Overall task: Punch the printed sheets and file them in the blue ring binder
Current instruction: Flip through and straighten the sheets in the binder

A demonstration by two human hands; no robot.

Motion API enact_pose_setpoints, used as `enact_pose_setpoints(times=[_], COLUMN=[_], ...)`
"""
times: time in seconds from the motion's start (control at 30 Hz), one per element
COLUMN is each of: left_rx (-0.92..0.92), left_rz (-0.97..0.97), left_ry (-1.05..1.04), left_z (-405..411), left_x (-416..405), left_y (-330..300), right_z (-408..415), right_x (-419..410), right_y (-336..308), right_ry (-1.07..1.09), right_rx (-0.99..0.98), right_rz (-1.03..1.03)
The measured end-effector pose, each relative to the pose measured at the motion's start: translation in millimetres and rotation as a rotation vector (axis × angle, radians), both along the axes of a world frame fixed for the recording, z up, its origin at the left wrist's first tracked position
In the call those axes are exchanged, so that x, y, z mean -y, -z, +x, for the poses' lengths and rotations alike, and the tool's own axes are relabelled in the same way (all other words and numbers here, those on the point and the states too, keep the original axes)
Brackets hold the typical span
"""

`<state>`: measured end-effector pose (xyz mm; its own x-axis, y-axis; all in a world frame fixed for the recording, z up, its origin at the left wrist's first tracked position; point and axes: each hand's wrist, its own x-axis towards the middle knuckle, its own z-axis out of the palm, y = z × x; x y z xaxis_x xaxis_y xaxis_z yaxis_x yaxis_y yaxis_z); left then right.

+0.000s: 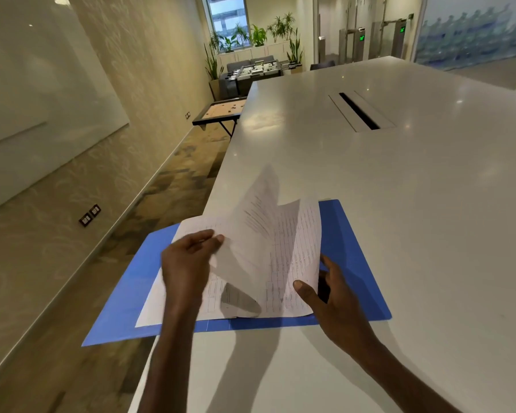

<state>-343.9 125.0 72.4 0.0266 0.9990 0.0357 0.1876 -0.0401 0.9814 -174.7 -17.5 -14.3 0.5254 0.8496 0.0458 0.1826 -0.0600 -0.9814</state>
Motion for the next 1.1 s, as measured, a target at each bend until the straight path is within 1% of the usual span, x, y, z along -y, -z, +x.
enact_pose_setpoints(times=[0.17,0.27,0.5,0.63,0.77,0.87,1.0,1.1], left_rx=[-0.083,-0.175,-0.369,-0.509,-0.566,-0.511,-0.434,-0.399], left_rz=[0.058,0.058,-0.040,-0.079,-0.042,0.052,0.161,0.178], left_ry=[-0.203,-0.305,-0.396,-0.445,-0.411,-0.356,-0.157,0.077], left_z=[-48.6,-75.1,-100.4,-103.3,-92.8,-72.8,-25.6,19.1], left_x=[-34.5,-48.6,-57.8,-53.8,-48.4,-39.6,-14.3,15.8], left_y=[6.3,17.1,54.0,62.1,58.1,43.7,24.7,19.9], right_z=[-1.1,-2.0,-3.3,-2.9,-3.2,-3.4,-3.2,-2.3], right_x=[-1.5,-0.7,0.0,1.0,1.8,2.2,1.7,1.9], right_y=[3.1,2.1,-1.3,-1.7,-1.9,-3.6,-4.1,-4.3], right_ry=[0.005,0.012,0.013,0.019,0.009,0.010,0.005,-0.005], right_rx=[0.006,0.030,0.074,0.102,0.097,0.109,0.090,0.059], right_rz=[0.008,0.009,-0.003,-0.020,-0.023,-0.033,-0.049,-0.074])
